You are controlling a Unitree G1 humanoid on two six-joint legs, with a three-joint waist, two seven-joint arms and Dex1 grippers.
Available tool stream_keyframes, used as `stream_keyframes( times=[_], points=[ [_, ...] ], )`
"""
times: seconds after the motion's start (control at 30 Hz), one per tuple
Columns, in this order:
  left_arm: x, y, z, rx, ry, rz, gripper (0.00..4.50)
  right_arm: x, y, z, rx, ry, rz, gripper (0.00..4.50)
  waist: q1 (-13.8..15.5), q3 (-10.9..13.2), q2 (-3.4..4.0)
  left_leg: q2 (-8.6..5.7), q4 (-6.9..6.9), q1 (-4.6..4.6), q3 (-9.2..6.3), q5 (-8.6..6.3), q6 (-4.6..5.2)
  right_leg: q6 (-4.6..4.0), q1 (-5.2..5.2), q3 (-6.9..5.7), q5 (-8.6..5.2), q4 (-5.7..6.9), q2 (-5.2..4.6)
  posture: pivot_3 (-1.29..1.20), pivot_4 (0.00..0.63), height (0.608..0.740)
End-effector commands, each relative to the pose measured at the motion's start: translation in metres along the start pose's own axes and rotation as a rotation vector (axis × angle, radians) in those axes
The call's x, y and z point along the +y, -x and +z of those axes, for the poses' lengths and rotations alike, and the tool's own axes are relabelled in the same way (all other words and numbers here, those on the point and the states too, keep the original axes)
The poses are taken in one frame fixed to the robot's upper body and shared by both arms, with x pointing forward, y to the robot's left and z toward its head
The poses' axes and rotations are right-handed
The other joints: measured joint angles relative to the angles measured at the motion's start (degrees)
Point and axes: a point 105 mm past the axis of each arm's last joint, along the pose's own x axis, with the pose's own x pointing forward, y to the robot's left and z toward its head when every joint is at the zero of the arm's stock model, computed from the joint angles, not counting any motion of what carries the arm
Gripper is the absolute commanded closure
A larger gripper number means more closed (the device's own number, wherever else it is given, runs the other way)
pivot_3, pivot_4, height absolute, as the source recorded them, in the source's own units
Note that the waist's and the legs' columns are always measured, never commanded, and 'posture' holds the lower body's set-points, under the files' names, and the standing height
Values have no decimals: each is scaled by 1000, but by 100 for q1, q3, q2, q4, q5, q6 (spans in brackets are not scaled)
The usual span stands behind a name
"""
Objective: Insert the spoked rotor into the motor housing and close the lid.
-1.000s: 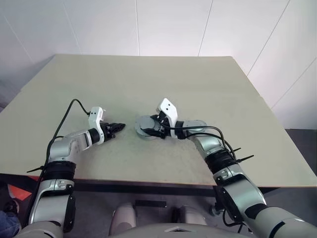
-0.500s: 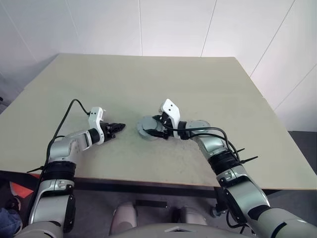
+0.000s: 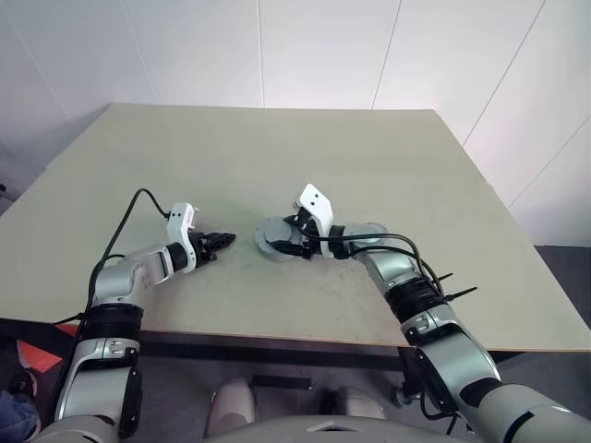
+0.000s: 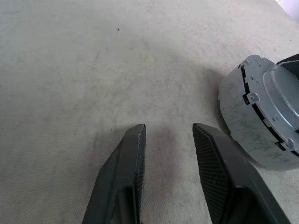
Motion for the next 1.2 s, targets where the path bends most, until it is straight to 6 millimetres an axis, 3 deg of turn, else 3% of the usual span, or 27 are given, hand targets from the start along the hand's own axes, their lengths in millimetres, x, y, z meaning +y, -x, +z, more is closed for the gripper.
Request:
stream_keyframes(
  times=[0.03, 0.27, 0.57, 0.73, 1.0, 1.2],
  points=[
    [-10, -1, 10, -27, -24, -33, 2763, -2, 7, -46, 191, -21, -29, 1312, 1, -3, 3, -1, 0, 3, 0, 0, 0, 0, 5, 0, 0, -1, 0, 0, 0, 740],
    [-22, -7, 10, -25, -19, -76, 2763, -7, 5, -55, 243, -24, -68, 1312, -1, -7, 10, -1, -6, 48, -2, -1, 0, 14, 39, 2, -9, -10, 0, 0, 0, 740],
    [-40, -11, 15, -57, 12, -143, 2763, -14, 5, -50, 217, -130, -80, 1312, -10, -6, 37, -5, -11, 61, -36, -2, -1, 32, 43, -35, -20, -70, 0, 0, 0, 740],
    [-52, -12, 31, -124, 105, -211, 2763, -15, 6, -50, 223, -123, -81, 1312, -18, -2, 57, -17, -39, 59, -70, -3, 0, 33, 84, -68, -20, -189, 0, 0, 0, 740],
    [-65, -29, 50, -177, 276, -291, 2763, -14, 6, -50, 222, -113, -81, 1312, -19, -4, 63, -29, -46, 61, -78, -3, 1, 33, 81, -67, -20, -200, -2, 0, 0, 740],
    [-54, -52, 9, -32, 392, -185, 2763, -15, 6, -47, 208, -118, -91, 1312, -16, -5, 62, -38, -71, 58, -82, -3, 1, 36, 82, -64, -20, -200, -2, 0, 0, 740]
  ],
)
